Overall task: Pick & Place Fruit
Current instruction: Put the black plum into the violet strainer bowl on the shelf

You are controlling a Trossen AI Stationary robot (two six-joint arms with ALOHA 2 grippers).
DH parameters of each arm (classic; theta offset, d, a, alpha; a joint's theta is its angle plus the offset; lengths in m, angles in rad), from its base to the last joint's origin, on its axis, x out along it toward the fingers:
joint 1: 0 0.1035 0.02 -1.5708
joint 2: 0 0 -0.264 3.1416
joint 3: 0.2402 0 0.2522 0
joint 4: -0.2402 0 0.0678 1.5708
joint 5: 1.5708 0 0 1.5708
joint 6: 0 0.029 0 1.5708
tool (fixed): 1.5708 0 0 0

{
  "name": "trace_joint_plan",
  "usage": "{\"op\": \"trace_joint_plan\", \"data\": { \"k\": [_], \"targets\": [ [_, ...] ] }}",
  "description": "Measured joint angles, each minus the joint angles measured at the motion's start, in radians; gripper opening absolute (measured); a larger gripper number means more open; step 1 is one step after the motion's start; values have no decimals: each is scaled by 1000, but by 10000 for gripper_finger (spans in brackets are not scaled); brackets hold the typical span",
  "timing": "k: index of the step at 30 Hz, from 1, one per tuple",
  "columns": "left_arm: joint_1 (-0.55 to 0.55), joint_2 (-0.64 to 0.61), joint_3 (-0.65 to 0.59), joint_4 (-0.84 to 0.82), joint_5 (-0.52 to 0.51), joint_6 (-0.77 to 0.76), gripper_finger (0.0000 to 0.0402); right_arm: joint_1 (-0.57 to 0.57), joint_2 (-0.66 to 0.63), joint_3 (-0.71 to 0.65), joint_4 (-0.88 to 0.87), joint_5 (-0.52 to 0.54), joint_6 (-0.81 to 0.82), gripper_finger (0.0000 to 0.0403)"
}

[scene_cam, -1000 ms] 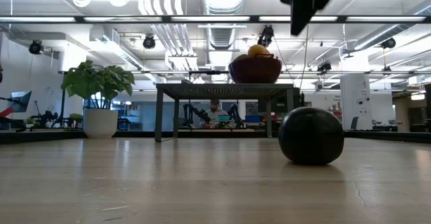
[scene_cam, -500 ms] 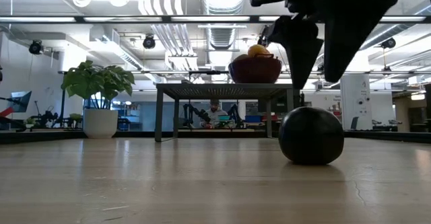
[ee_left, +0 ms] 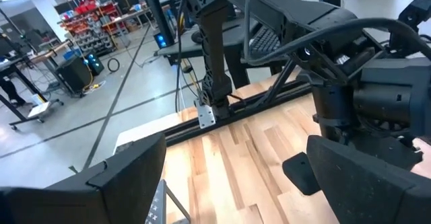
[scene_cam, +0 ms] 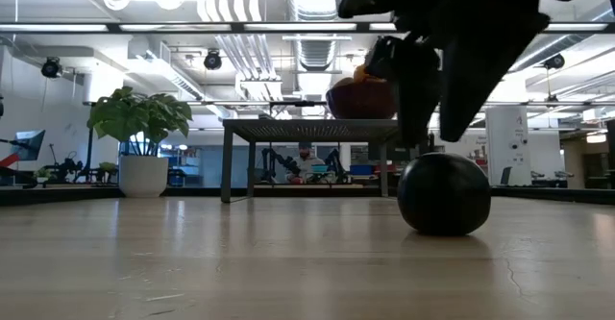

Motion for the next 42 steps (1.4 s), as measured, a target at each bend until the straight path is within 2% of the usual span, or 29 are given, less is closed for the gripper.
{"op": "trace_joint_plan", "data": {
  "k": [9, 20, 29, 37, 42],
  "targets": [
    [0, 0, -1, -22, 0, -1, 365, 0, 40, -10, 43, -51, 28, 239],
    [0, 0, -10, -22, 0, -2, 365, -3, 40, -75, 59, -49, 115, 289],
    [0, 0, -7, -4, 0, -2, 365, -3, 40, -101, 55, -50, 105, 325],
    [0, 0, -6, -3, 0, -2, 365, -3, 40, -137, 60, -49, 100, 343],
    [0, 0, -6, 22, 0, -2, 365, -5, 40, -139, 69, -49, 96, 333]
  ]
}}
